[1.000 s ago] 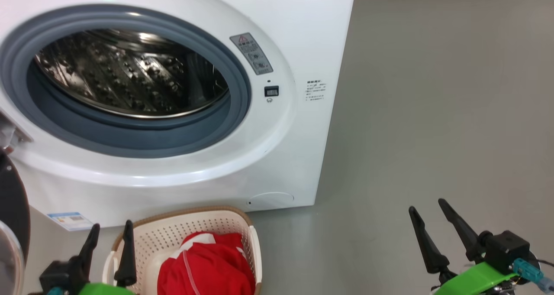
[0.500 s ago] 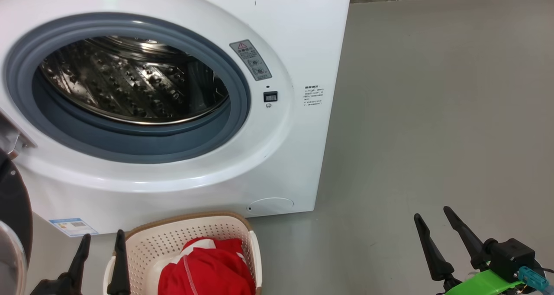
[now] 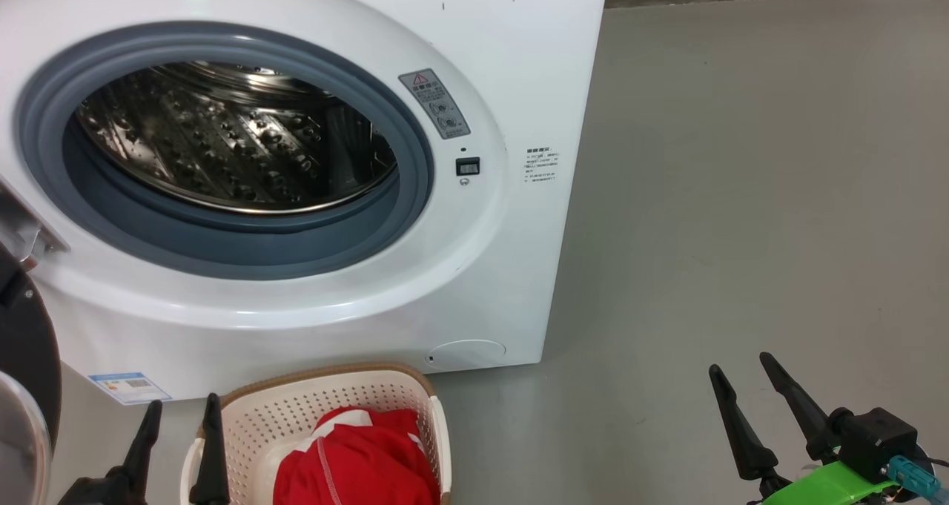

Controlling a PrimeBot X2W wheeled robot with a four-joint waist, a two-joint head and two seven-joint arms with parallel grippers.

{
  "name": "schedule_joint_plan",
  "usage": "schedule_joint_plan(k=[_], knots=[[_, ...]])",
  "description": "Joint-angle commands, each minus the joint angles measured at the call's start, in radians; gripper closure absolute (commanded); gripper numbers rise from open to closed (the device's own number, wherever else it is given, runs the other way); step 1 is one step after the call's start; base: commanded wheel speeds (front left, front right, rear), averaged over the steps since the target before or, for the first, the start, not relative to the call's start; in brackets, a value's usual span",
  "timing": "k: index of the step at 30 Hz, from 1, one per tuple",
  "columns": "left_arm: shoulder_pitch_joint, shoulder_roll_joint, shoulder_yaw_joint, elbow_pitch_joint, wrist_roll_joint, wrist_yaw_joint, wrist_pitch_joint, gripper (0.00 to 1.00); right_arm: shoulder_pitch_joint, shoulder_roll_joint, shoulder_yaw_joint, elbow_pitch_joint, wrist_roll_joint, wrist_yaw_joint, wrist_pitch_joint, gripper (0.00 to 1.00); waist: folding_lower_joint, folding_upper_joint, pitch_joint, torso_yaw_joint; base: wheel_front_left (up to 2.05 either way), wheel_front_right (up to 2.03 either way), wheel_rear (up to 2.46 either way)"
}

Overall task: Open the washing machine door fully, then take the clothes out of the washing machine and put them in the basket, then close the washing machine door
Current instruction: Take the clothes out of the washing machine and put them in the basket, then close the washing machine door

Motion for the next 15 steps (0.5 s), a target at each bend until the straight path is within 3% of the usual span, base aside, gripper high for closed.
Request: schedule_joint_plan(k=[1, 6, 15], knots=[[-0.018, 0.015, 0.028, -0.027, 0.004, -0.003, -0.010, 0.00, 0.001, -0.009, 0.019, -0.025, 0.005, 0.002, -0.005, 0.00, 0.0000, 0.0000, -0.001, 0.000, 0.00, 0.00, 0.00], [-0.016, 0.015, 0.024, -0.028, 0.002, -0.003, -0.010, 0.00, 0.001, -0.010, 0.020, -0.026, 0.005, 0.002, -0.005, 0.00, 0.0000, 0.0000, -0.004, 0.001, -0.27, 0.27, 0.00], [-0.008, 0.018, 0.009, -0.035, -0.004, -0.003, -0.010, 0.00, 0.008, -0.014, 0.022, -0.026, 0.007, 0.002, -0.005, 0.00, 0.0000, 0.0000, -0.011, 0.005, -1.08, 1.08, 0.00]])
